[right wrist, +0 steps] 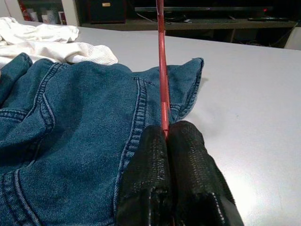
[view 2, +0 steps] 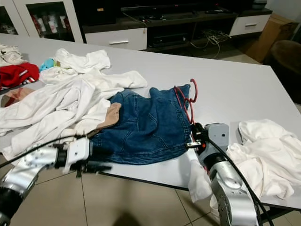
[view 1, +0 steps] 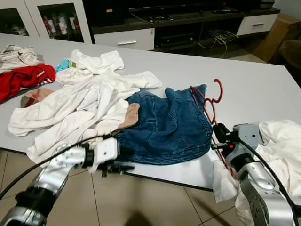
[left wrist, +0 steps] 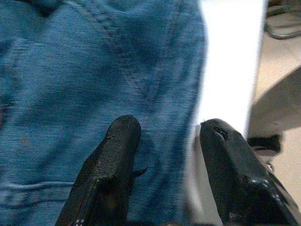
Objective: Hang hanger
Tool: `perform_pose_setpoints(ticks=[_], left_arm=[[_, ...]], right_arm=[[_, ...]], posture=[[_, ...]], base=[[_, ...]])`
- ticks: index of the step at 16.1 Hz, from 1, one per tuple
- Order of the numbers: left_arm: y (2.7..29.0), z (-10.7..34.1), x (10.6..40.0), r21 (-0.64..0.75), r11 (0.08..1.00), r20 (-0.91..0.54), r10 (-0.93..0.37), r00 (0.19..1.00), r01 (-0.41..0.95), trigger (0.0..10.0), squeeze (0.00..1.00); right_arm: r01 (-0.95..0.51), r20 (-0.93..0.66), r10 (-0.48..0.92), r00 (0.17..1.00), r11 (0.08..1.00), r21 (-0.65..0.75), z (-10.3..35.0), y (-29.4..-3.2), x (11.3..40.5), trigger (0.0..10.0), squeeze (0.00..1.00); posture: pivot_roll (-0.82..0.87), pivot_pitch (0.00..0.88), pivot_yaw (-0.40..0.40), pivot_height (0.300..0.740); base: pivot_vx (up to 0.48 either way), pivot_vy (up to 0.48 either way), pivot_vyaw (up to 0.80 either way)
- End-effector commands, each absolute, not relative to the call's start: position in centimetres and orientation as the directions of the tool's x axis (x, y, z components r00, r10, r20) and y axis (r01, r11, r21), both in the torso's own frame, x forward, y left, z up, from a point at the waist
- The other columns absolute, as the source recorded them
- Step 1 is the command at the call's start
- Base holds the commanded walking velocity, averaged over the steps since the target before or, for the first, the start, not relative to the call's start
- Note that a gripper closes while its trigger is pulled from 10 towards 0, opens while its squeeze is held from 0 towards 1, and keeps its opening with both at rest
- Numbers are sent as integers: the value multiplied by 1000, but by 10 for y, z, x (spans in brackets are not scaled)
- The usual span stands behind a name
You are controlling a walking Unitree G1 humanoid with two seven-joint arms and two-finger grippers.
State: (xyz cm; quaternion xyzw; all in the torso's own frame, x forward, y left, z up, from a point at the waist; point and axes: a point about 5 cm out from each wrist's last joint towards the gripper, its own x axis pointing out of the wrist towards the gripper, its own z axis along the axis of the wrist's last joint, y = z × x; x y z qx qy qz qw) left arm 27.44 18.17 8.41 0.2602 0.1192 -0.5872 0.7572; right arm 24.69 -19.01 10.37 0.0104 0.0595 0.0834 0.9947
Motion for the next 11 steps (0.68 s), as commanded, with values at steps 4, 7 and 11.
perform_pose_setpoints(ticks=[4, 7, 11], left_arm=[[184, 83, 279, 284, 187, -504, -805, 312, 940, 10000, 0], [184, 84, 281, 336, 158, -524, -788, 323, 929, 10000, 0], [181, 85, 285, 408, 129, -536, -767, 352, 904, 10000, 0]], right_arm=[[-156, -137, 158, 978, 987, 31, 99, -192, 246, 10000, 0], [-154, -139, 157, 978, 988, 32, 98, -191, 245, 10000, 0], [-151, -137, 155, 978, 988, 35, 98, -191, 245, 10000, 0]], posture=[[-82, 0, 15, 740], [-83, 0, 16, 740], [-81, 0, 19, 740]], base=[[0, 0, 0], [0, 0, 0], [0, 0, 0]])
